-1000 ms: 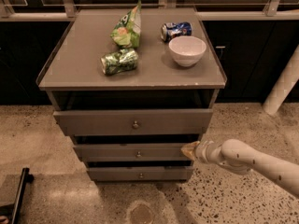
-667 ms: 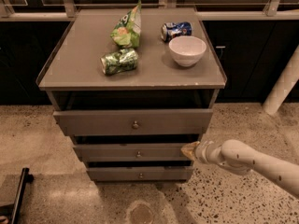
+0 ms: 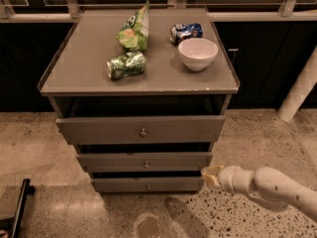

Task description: Close middle drawer

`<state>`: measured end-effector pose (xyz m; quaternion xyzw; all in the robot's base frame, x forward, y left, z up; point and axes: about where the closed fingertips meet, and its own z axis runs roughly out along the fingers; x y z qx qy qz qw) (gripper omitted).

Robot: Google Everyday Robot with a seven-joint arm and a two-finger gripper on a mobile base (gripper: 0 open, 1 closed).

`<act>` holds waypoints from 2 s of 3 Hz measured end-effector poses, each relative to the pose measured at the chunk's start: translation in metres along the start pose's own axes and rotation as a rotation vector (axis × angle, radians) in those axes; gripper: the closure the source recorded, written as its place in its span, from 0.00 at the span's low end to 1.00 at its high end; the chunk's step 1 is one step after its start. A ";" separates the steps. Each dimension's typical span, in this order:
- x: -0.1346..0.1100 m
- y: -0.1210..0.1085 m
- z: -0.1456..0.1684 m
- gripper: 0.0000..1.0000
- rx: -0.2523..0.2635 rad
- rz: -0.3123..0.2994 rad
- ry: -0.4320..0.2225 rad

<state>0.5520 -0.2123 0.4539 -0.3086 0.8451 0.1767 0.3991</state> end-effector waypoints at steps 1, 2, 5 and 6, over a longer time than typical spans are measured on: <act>0.019 0.006 -0.014 0.82 0.005 0.027 0.009; 0.019 0.006 -0.014 0.59 0.005 0.027 0.009; 0.019 0.006 -0.014 0.00 0.005 0.027 0.009; 0.019 0.006 -0.014 0.00 0.005 0.027 0.009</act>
Offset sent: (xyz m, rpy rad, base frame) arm -0.0206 -0.0104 -0.0058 0.0068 0.0200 -0.0204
